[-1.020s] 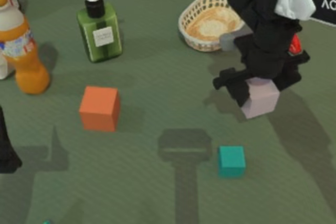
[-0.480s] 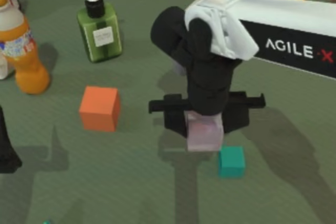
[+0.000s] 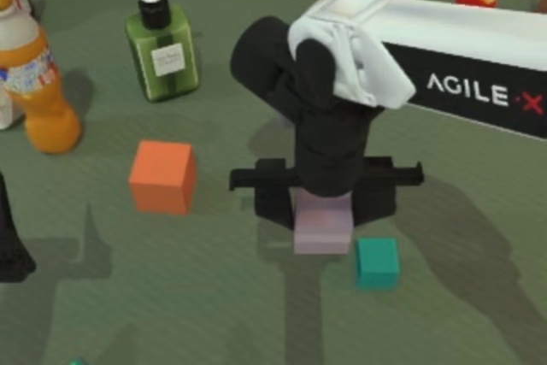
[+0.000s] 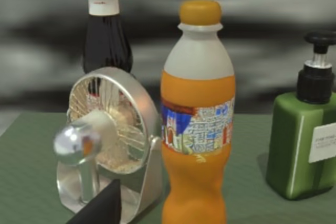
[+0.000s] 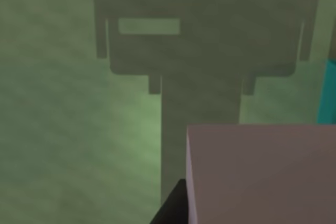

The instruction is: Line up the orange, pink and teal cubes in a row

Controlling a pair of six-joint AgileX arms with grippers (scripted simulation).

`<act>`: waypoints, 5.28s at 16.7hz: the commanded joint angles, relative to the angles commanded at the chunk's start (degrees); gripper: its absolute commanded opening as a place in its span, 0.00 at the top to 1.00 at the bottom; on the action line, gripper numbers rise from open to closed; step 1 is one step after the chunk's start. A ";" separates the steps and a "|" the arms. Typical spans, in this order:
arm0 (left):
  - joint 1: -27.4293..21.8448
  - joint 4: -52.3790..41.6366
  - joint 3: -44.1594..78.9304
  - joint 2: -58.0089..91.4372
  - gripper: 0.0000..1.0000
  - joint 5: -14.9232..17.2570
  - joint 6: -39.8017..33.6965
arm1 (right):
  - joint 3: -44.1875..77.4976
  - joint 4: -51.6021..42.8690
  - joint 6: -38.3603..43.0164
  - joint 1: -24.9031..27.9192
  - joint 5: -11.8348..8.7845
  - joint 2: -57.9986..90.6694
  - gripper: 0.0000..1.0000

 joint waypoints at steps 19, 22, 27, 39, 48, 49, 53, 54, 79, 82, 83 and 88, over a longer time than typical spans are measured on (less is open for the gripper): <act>0.00 0.00 0.00 0.00 0.00 0.00 0.00 | -9.67 13.85 0.27 0.50 0.13 4.07 0.47; 0.00 0.00 0.00 0.00 0.00 0.00 0.00 | -9.67 13.85 0.27 0.50 0.13 4.07 0.25; 0.00 0.00 0.00 0.00 0.00 0.00 0.00 | -9.67 13.85 0.27 0.50 0.13 4.07 0.00; 0.00 0.00 0.00 0.00 0.00 0.00 0.00 | -5.01 6.88 0.24 0.91 0.05 2.06 0.00; 0.00 0.00 0.00 0.00 0.00 0.00 0.00 | -0.53 0.06 0.26 0.74 0.09 -0.44 0.00; -0.08 -0.32 0.49 0.49 0.00 -0.02 -0.10 | -0.90 0.41 0.04 0.51 0.21 -0.94 0.00; -1.48 -5.06 7.79 7.89 0.00 -0.11 -1.29 | -6.72 4.93 -3.49 -2.69 1.86 -8.51 0.00; -2.08 -6.99 10.76 11.03 0.00 -0.10 -1.71 | -9.31 6.59 -4.99 -3.97 2.47 -11.67 0.00; -19.87 -66.47 97.58 121.05 0.00 0.13 -13.39 | -96.01 65.74 -44.92 -43.99 -0.76 -119.28 0.00; -19.90 -66.55 97.74 121.19 0.00 0.13 -13.41 | -96.07 65.89 -44.95 -44.05 -0.79 -119.44 0.00; -19.90 -66.55 97.74 121.19 0.00 0.13 -13.41 | -96.07 65.89 -44.95 -44.05 -0.79 -119.44 0.00; -19.75 -62.38 94.92 122.68 0.00 0.14 -13.23 | -96.07 65.89 -44.95 -44.05 -0.79 -119.44 0.00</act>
